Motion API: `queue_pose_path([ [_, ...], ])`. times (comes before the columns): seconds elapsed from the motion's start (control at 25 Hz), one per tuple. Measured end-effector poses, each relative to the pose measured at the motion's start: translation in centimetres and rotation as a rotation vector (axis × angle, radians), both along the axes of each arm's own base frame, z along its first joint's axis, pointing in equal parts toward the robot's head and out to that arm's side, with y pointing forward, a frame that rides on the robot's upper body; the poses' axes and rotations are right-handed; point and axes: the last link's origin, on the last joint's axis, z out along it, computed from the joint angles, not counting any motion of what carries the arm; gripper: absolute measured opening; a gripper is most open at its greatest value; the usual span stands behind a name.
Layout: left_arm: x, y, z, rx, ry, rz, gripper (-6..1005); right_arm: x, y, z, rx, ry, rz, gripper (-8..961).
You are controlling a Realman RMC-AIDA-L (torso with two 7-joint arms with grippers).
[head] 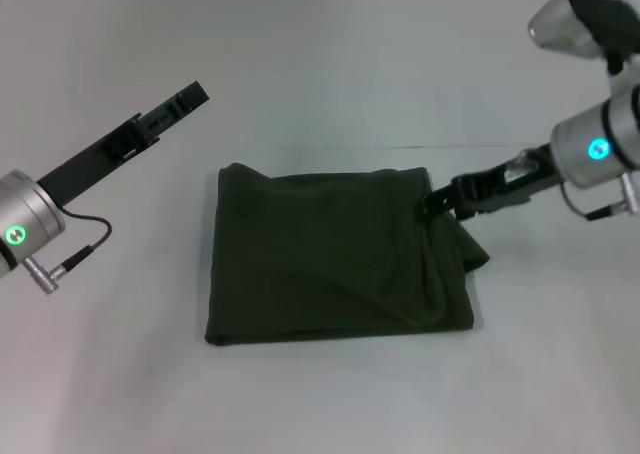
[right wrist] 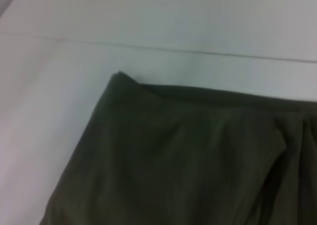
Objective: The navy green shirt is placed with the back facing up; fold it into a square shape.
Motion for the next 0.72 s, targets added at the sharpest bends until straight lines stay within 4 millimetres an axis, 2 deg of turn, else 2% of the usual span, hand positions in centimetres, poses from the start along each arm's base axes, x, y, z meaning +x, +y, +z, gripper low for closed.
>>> queue_pose_path([
  [0.36, -0.8, -0.1, 0.9, 0.029, 0.111, -0.033, 891, 0.3, 0.0, -2.7, 0.052, 0.005, -0.030, 738],
  [0.56, -1.1, -0.4, 0.8, 0.040, 0.137, -0.037, 891, 0.5, -0.1, -4.0, 0.080, -0.001, -0.039, 731],
  [0.72, -1.2, -0.7, 0.6, 0.044, 0.256, -0.102, 891, 0.9, -0.2, -4.6, 0.096, -0.014, -0.047, 726],
])
